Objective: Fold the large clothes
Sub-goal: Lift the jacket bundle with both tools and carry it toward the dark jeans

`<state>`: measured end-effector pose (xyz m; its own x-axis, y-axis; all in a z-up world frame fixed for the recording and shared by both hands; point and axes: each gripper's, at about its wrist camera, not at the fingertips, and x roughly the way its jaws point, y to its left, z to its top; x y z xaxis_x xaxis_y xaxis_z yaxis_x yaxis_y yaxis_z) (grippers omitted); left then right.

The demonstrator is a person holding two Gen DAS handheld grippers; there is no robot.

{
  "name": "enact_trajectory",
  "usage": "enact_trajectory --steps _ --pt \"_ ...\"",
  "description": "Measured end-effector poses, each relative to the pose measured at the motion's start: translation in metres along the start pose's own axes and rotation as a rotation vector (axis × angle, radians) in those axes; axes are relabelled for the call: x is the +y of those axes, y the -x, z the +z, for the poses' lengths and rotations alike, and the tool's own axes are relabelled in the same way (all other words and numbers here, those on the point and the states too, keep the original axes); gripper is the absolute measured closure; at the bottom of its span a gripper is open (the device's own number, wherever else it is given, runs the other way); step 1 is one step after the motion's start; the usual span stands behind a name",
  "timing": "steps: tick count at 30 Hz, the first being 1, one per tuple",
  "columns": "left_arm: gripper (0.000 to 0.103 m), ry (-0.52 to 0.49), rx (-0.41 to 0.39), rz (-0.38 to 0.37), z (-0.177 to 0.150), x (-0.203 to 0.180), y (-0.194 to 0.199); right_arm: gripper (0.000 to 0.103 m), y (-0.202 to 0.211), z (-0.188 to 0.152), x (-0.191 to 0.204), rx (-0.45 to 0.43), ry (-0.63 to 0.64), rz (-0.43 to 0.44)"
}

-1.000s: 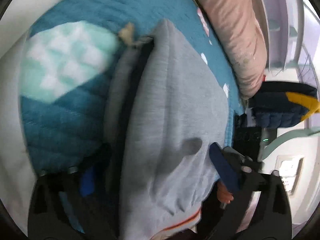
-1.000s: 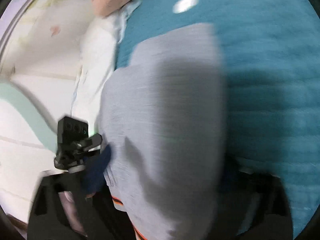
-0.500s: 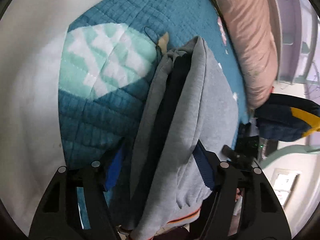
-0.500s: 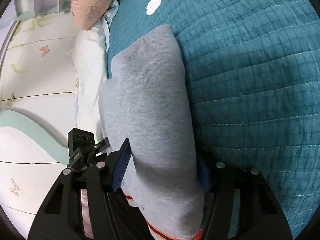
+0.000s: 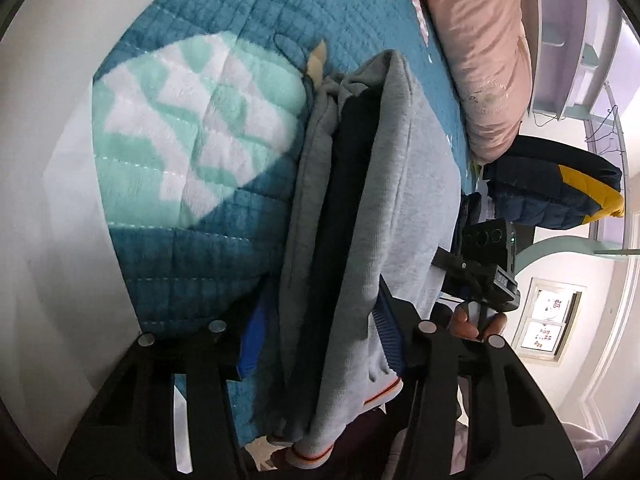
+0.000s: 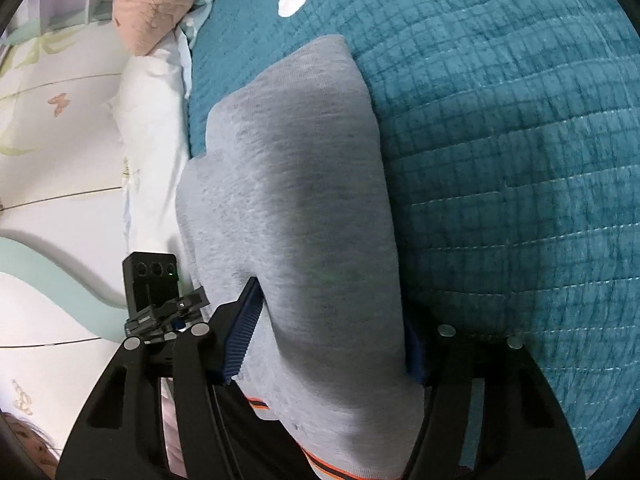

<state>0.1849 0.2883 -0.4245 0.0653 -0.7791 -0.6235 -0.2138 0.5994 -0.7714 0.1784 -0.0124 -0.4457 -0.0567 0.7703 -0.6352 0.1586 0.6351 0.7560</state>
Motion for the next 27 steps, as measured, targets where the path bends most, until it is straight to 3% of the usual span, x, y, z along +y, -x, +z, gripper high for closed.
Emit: enact_trajectory --steps 3,6,10,11,15,17,19,22,27 --pt "0.052 -0.028 0.007 0.001 -0.005 0.004 0.003 0.038 -0.001 0.000 0.000 -0.004 -0.014 -0.024" --pt "0.053 0.014 0.006 -0.175 0.001 0.023 -0.003 0.034 -0.003 -0.001 0.002 -0.001 -0.013 -0.048" --pt "0.057 0.011 0.029 -0.289 0.007 0.024 -0.014 0.030 -0.006 -0.002 0.001 -0.008 -0.018 -0.051" --pt "0.062 0.004 0.033 -0.262 0.009 0.024 -0.019 0.030 -0.005 -0.002 0.001 -0.008 -0.018 -0.051" --pt "0.067 0.014 0.025 -0.307 0.011 0.030 -0.020 0.032 -0.005 -0.004 -0.003 -0.026 -0.020 -0.049" --pt "0.071 0.004 0.007 -0.278 0.007 0.028 -0.017 0.042 0.000 -0.009 -0.005 -0.038 -0.016 -0.064" --pt "0.073 0.017 -0.010 -0.261 0.004 0.027 -0.014 0.063 0.009 -0.016 0.000 -0.037 0.028 -0.040" --pt "0.074 -0.021 -0.042 -0.219 -0.003 0.016 -0.008 0.067 0.020 -0.026 0.012 -0.051 0.077 -0.012" --pt "0.074 0.011 -0.088 -0.205 -0.020 0.002 0.007 0.068 0.025 -0.031 0.021 -0.051 0.095 0.009"
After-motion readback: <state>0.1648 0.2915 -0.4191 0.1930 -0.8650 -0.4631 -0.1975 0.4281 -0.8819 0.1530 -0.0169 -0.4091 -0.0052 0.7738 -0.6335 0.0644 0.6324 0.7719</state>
